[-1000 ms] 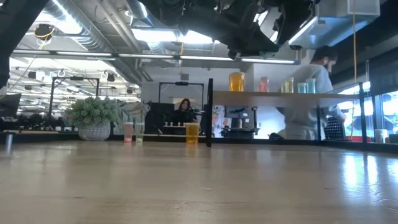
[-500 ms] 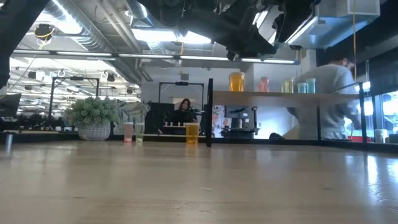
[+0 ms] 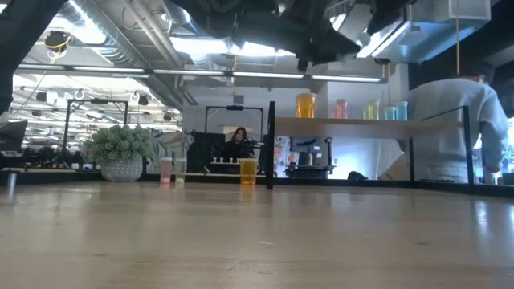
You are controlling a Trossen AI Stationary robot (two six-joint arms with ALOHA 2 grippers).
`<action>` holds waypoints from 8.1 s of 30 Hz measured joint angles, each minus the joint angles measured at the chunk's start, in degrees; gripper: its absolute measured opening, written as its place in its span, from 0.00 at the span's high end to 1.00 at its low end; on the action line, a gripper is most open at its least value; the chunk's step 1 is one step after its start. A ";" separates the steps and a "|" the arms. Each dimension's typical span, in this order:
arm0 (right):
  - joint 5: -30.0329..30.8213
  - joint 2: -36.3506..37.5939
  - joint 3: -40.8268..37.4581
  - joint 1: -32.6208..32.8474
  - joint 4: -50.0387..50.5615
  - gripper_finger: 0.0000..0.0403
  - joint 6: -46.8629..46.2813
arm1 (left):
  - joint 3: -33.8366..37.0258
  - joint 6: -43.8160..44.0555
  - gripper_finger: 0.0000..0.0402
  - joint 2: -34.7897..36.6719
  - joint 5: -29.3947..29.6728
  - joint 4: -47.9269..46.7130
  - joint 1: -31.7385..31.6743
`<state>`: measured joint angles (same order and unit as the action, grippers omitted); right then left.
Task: Pick and place medicine bottles onto shelf by color
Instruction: Put the blue pill bottle on the shelf aligned with the other blue pill bottles
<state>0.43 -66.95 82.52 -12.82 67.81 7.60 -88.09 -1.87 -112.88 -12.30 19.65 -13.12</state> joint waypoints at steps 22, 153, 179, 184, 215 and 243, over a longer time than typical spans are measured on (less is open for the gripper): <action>0.03 9.38 0.00 0.00 -5.58 0.46 0.98 | 0.00 14.40 0.83 0.02 -14.22 16.02 -3.00; -2.86 3.11 0.00 -0.01 -10.46 0.66 13.71 | 0.07 19.32 0.60 0.02 -21.37 16.69 -5.93; 7.43 3.16 0.00 -3.15 7.52 0.66 -9.63 | 0.07 19.32 0.60 0.16 -21.89 16.87 -8.65; 7.42 3.18 0.00 -7.16 13.87 0.66 -16.67 | 0.04 19.31 0.60 0.22 -21.90 16.87 -8.66; 4.43 -6.72 -0.04 -33.65 18.71 0.66 -11.18 | -0.04 6.12 0.60 6.06 -15.79 5.66 -7.80; 2.47 -10.10 -4.68 -36.94 16.52 0.66 -11.70 | -17.73 -11.87 0.60 9.42 6.30 -37.81 -6.52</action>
<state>2.90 -77.05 77.84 -49.76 84.33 -4.10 -105.82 -13.74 -103.46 -6.00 -18.16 -19.64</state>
